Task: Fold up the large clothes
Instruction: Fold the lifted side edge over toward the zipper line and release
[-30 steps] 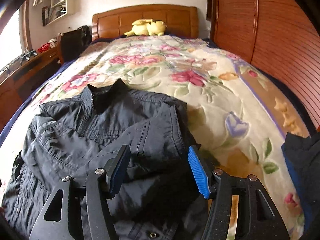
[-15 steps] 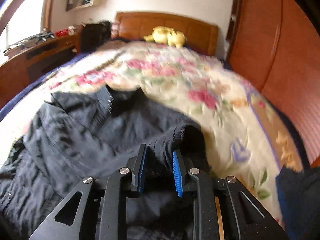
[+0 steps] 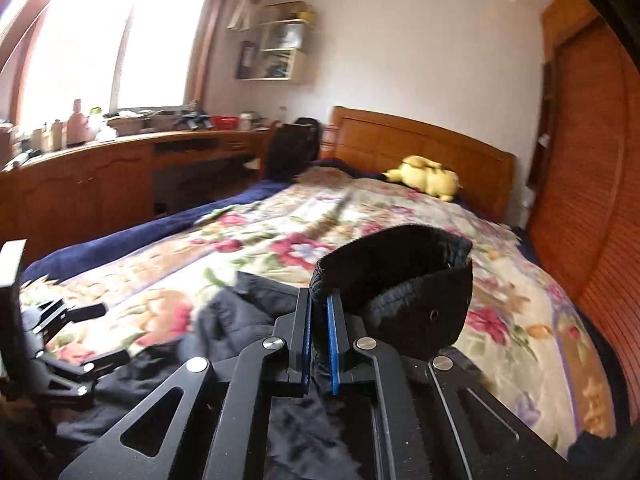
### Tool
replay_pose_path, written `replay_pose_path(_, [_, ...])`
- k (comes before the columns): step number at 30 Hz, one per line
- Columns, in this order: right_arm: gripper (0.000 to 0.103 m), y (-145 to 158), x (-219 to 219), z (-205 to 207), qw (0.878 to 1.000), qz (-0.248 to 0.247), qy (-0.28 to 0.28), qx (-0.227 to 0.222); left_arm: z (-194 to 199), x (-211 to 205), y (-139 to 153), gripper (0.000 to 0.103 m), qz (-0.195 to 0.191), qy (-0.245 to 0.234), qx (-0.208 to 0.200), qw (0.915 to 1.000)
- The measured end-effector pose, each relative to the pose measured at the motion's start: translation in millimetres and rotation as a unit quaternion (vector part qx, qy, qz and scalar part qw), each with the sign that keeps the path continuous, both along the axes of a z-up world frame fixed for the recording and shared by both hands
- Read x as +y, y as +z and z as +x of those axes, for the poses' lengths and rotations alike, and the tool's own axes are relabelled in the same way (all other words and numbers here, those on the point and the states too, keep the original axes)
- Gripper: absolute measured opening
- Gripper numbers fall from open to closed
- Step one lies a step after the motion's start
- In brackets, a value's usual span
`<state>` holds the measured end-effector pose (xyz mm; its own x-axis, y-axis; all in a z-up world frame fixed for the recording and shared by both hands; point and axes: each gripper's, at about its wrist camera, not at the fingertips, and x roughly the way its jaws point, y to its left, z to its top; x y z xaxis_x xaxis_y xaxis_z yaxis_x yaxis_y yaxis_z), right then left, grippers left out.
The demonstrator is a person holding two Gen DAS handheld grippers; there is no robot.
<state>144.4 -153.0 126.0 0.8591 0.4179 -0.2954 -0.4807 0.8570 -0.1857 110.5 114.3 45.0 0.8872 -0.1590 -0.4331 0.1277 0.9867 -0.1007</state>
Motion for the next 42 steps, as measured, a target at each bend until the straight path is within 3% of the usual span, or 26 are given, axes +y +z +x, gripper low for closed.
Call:
replay_pose_path(8, [0.006,9.2,7.5,-21.1,0.998,0.021,0.055,-0.005,0.2,16.8,-0.5,0.081,-0.007,0.015,-0.003,0.9999])
replay_pose_path(11, [0.006,6.4,8.0,-18.5,0.998,0.018,0.059,0.013,0.7,22.8,-1.5,0.081,-0.008,0.021,-0.002,0.9997])
replay_pose_path(13, [0.014,-3.7,8.1,-6.9,0.996,0.009,0.062,0.06,1.3,25.3,-2.4,0.081,-0.01,0.024,0.0,0.9997])
replay_pose_path(17, [0.056,-19.8,-0.3,6.6,0.995,0.004,0.047,0.092,1.0,27.7,-4.0,0.081,-0.009,0.026,0.0,0.9996])
replay_pose_path(18, [0.06,-22.6,-4.2,8.8,0.995,0.006,0.048,0.093,0.9,27.8,-4.1,0.081,-0.009,0.026,0.001,0.9996])
replay_pose_path(27, [0.061,-47.3,-12.8,23.6,0.994,-0.024,-0.029,0.106,2.4,14.0,-8.5,0.081,0.009,0.014,0.008,0.9998])
replay_pose_path(33, [0.061,-84.2,-26.8,40.2,0.989,-0.018,-0.078,0.121,3.4,0.0,-11.5,0.081,0.022,0.007,0.011,0.9997])
replay_pose_path(42, [0.061,-153.9,-48.7,88.6,0.966,-0.012,-0.16,0.203,4.3,-29.7,-11.5,0.081,0.044,-0.005,0.009,0.999])
